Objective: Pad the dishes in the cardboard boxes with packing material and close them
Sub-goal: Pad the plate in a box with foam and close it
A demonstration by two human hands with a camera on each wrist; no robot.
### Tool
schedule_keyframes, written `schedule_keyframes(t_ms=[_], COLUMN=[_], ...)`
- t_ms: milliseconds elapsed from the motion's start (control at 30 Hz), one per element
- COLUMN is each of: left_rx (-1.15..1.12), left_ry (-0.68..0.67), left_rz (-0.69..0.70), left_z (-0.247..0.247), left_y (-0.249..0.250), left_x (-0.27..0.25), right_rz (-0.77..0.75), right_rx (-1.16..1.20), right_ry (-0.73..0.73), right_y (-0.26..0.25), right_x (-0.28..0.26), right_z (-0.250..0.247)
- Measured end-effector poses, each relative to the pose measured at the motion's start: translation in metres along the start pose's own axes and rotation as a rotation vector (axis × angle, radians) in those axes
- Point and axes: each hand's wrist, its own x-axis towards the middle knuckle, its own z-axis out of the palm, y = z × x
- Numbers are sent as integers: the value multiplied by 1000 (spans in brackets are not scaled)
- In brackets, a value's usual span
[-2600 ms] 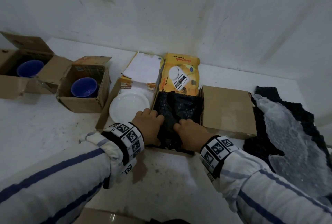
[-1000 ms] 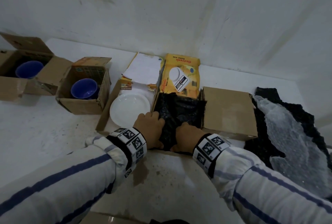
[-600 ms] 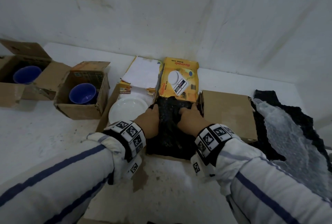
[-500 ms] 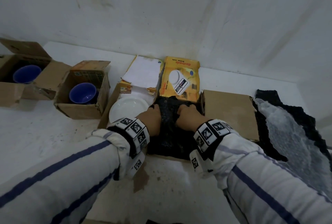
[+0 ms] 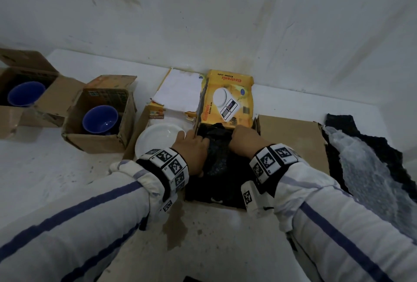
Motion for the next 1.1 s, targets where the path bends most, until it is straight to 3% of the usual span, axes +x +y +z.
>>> schedule_keyframes(t_ms=[133, 300, 467, 567, 667, 733, 867, 1000, 1100], left_rx=[-16, -23, -50, -63, -60, -8, 43, 47, 24], left_ry=[-32, -57, -45, -97, -274, -326, -226, -165, -147], left_rz=[20, 28, 63, 88, 103, 114, 107, 91, 95], left_z=[-2, -1, -5, -8, -11, -9, 3, 8, 7], left_y=[-3, -2, -7, -9, -18, -21, -17, -12, -13], left_x=[2, 1, -9, -15, -18, -18, -21, -25, -28], right_rz=[3, 21, -203, -349, -313, -310, -317, -285, -271], right_rx=[-108, -22, -244, -440, -611, -585, -484, -472, -410], right_ry=[35, -132, -149, -324, -506, -436, -226, -285, -227], right_y=[2, 0, -2, -6, -4, 2, 10, 8, 10], right_x=[-5, -3, -27, -47, -51, -50, -56, -59, -59], right_z=[1, 5, -5, 8, 30, 43, 56, 51, 34])
